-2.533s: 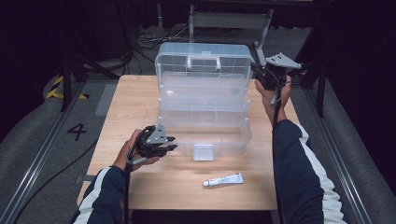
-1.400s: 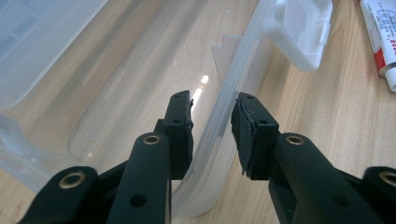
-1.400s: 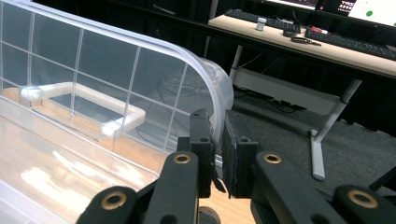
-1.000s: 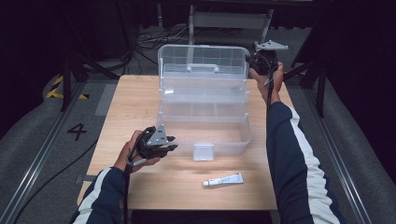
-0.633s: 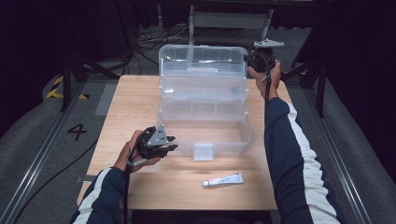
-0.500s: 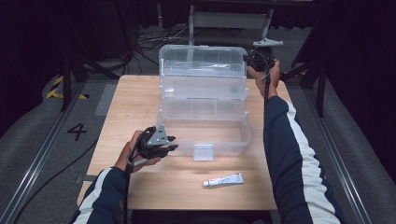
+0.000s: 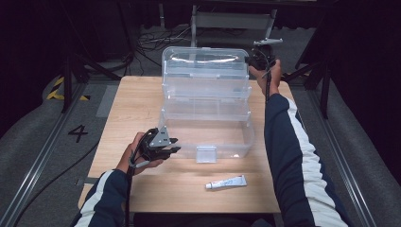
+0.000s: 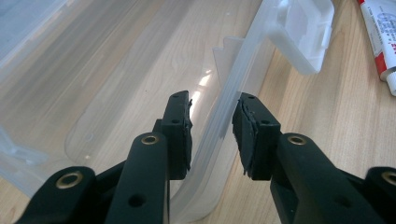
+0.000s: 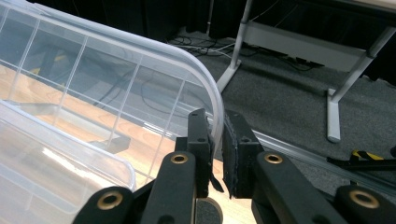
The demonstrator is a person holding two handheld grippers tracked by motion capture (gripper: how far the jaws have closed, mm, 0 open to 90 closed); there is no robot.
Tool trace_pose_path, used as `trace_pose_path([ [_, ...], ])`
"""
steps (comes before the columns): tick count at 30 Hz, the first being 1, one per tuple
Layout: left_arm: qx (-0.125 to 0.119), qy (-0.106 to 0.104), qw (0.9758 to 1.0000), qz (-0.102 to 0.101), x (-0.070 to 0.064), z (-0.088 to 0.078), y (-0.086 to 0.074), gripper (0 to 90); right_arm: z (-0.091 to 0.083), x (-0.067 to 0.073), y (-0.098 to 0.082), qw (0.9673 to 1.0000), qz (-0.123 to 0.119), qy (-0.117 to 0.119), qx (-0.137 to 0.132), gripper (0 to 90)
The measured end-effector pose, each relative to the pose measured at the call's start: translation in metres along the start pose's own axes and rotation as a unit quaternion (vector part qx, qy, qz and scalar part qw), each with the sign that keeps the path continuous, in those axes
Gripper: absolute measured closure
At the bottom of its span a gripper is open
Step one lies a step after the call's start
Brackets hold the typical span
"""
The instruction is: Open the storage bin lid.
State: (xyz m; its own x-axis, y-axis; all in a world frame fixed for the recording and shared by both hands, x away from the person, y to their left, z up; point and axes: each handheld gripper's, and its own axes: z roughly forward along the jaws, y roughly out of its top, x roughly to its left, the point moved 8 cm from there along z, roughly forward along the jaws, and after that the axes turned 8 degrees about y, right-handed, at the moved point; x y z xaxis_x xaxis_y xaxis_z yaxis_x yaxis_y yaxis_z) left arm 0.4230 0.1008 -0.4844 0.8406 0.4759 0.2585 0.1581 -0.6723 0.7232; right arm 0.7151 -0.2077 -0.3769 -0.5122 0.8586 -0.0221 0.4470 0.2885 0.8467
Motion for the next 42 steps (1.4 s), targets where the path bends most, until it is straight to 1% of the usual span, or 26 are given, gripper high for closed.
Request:
trace_pose_path([
  [3,0.0,-0.002,1.0,0.001,0.0,0.0,0.0,67.4,0.003,-0.001,0.0,1.0,0.004,0.003,0.008,82.2],
  [8,-0.001,-0.004,1.0,0.004,0.001,0.0,0.0,67.8,0.011,-0.004,-0.002,0.9997,-0.001,0.007,0.025,81.9],
  [12,-0.002,-0.005,1.0,0.004,0.001,0.0,0.0,67.7,0.018,-0.006,-0.005,0.9994,0.006,0.007,0.032,81.9],
  [16,0.002,-0.01,0.9999,-0.003,0.001,0.001,0.0,67.5,0.022,-0.008,-0.007,0.9991,0.008,0.011,0.04,81.6],
  [18,0.001,-0.008,1.0,-0.005,0.0,0.001,0.0,67.2,0.024,-0.009,-0.008,0.9991,0.009,0.011,0.041,81.5],
  [22,0.001,-0.008,1.0,-0.004,0.001,0.001,0.0,67.0,0.028,-0.011,-0.011,0.9987,0.011,0.014,0.047,81.3],
  [26,0.0,-0.009,1.0,-0.003,0.001,0.001,0.0,67.3,0.033,-0.012,-0.015,0.9988,0.017,0.016,0.042,81.3],
  [29,-0.001,-0.01,0.9999,-0.003,0.001,0.001,0.0,67.2,0.036,-0.014,-0.018,0.9987,0.016,0.013,0.047,81.2],
  [38,-0.004,-0.013,0.9999,0.0,0.001,0.001,0.0,67.4,0.043,-0.016,-0.024,0.998,0.01,0.016,0.059,80.8],
  [42,-0.004,-0.013,0.9999,0.001,0.001,0.0,-0.001,67.0,0.047,-0.017,-0.029,0.9974,0.013,0.016,0.069,80.8],
])
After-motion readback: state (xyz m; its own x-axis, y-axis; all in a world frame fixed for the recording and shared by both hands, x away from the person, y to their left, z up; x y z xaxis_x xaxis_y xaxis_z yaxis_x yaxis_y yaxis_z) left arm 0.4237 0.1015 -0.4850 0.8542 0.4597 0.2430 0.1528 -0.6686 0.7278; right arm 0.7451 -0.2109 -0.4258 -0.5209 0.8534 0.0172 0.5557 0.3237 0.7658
